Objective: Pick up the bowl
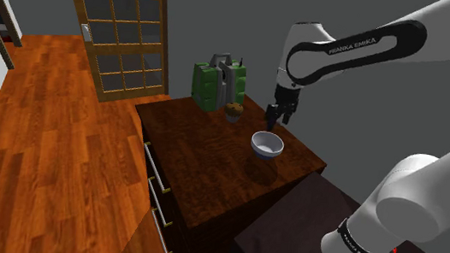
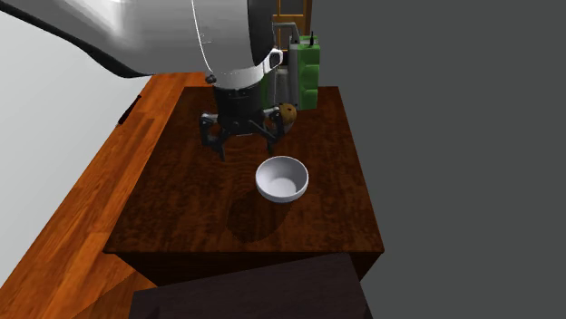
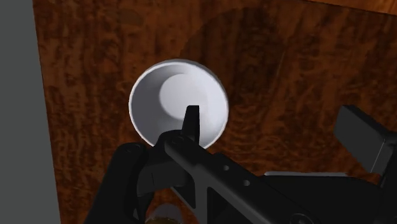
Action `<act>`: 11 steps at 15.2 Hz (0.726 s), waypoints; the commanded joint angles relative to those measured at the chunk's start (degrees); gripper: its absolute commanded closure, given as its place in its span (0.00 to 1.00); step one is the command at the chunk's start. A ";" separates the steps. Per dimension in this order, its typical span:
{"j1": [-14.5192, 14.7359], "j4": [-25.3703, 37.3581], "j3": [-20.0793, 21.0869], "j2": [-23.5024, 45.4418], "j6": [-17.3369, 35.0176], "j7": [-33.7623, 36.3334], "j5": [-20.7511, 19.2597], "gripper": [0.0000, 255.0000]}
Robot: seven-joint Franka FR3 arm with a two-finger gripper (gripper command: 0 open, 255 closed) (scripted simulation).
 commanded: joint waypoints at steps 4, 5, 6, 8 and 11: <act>0.11 1.39 -0.55 11.11 10.20 0.03 0.55 0.00; 0.11 1.98 -0.67 13.44 12.00 -0.06 0.73 0.00; 0.11 2.66 -0.78 15.79 13.74 -0.17 0.95 0.00; 0.07 4.26 -0.96 20.54 17.02 -0.44 1.48 0.00; 0.05 4.35 -0.97 22.96 19.37 -0.67 1.85 0.00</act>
